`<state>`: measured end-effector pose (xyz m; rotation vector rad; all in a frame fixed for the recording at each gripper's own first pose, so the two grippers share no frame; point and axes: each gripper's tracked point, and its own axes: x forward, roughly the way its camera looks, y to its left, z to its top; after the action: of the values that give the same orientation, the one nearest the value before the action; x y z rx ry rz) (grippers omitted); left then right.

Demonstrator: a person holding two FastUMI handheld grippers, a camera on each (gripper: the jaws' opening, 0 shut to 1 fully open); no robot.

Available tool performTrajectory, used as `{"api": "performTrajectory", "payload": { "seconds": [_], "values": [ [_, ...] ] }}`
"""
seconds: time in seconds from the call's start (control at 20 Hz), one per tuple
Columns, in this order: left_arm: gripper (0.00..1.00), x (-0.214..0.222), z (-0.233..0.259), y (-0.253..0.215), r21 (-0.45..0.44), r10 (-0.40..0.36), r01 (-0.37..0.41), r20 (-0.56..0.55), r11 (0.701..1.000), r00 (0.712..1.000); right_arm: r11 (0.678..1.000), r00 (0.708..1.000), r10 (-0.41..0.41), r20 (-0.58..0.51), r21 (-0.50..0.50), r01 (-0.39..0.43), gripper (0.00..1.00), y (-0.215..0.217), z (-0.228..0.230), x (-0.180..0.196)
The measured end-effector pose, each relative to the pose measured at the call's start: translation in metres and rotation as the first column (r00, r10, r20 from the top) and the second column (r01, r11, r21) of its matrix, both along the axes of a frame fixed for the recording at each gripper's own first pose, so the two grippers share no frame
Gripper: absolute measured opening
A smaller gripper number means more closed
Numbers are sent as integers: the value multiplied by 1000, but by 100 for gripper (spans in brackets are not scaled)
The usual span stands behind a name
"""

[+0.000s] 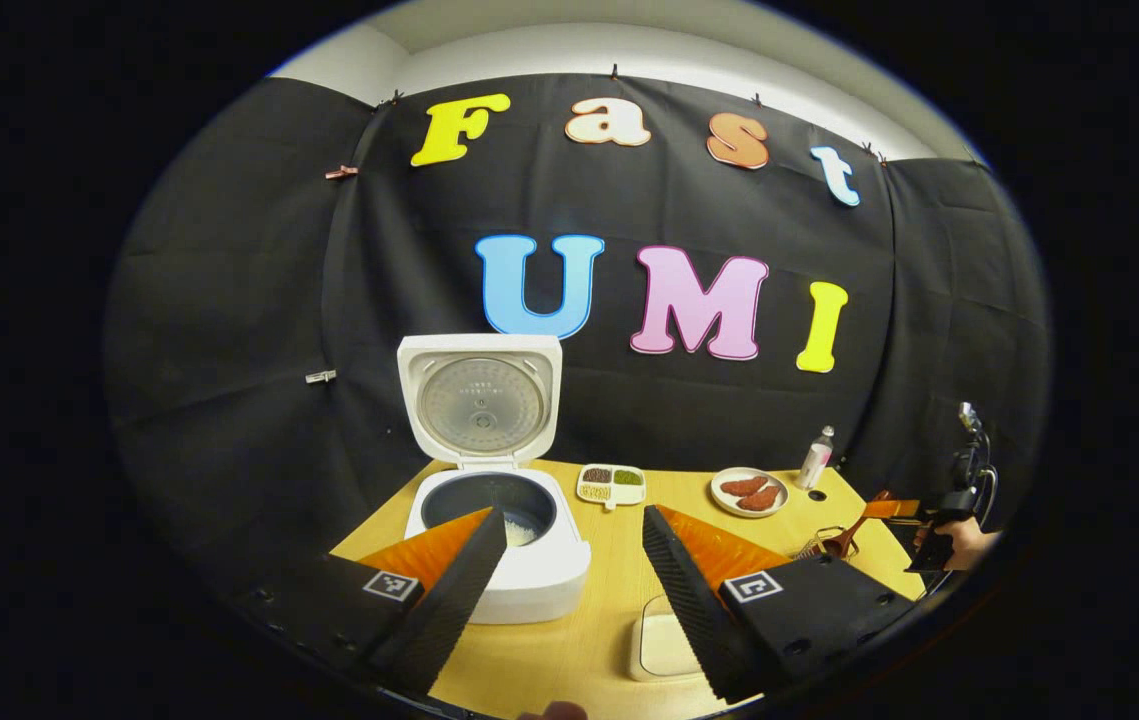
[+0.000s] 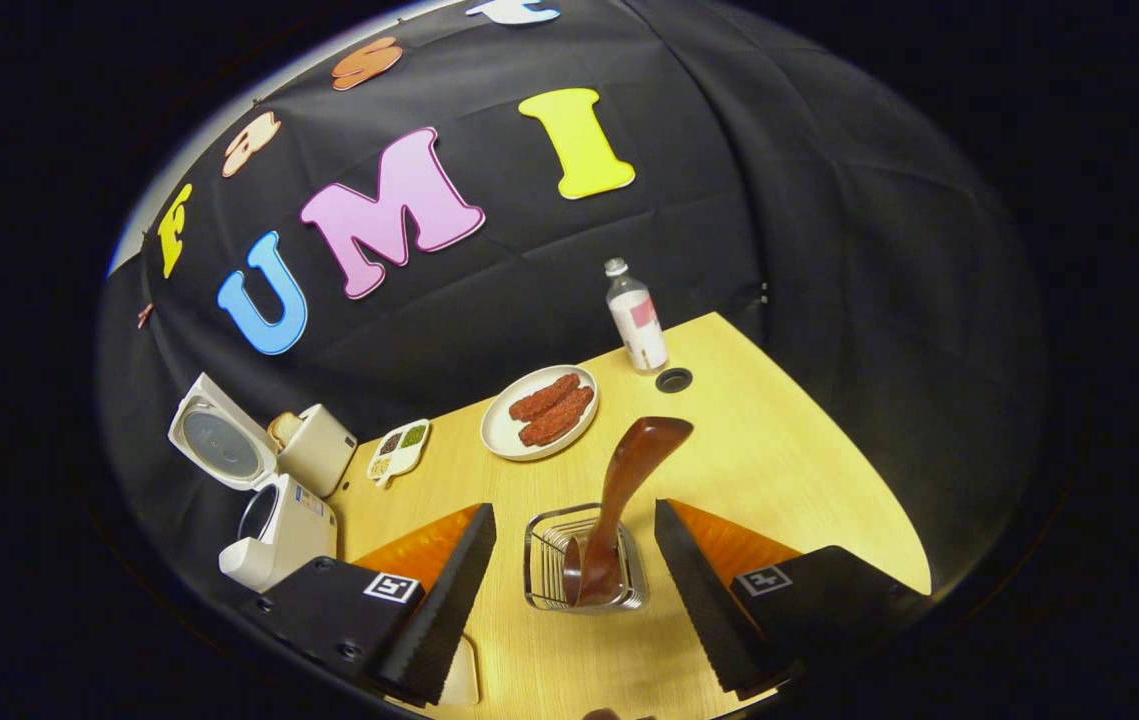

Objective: Close the left gripper, press the button to open the rice cooker; take a wooden spoon from the chopstick holder with the right hand, scoop a spoonful of rice and pour it into the rice cooker, then put the wooden spoon back into the chopstick holder.

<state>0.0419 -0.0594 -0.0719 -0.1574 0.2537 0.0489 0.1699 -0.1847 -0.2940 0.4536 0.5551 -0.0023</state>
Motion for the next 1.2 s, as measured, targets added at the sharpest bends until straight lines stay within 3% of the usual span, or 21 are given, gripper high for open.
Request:
{"api": "performTrajectory", "payload": {
  "seconds": [0.2, 0.5, 0.9, 1.2],
  "values": [
    [95, 18, 20, 16, -1, 7, -7, 53, 1000, 999, 998, 997, -31, 76, -47, 35, 98, -7, 53, -30],
    [95, 63, 77, 59, 12, 50, -53, 174, 999, 984, 988, 985, 34, 171, -155, -7, 98, 14, 116, -79],
    [95, 157, 119, 107, 96, 82, -111, 263, 989, 961, 962, 978, 101, 183, -269, -49, 99, 42, 143, -124],
    [94, 238, 109, 136, 61, 126, -144, 236, 988, 963, 952, 984, 76, 164, -306, -23, 99, 45, 142, -153]
  ]
}}
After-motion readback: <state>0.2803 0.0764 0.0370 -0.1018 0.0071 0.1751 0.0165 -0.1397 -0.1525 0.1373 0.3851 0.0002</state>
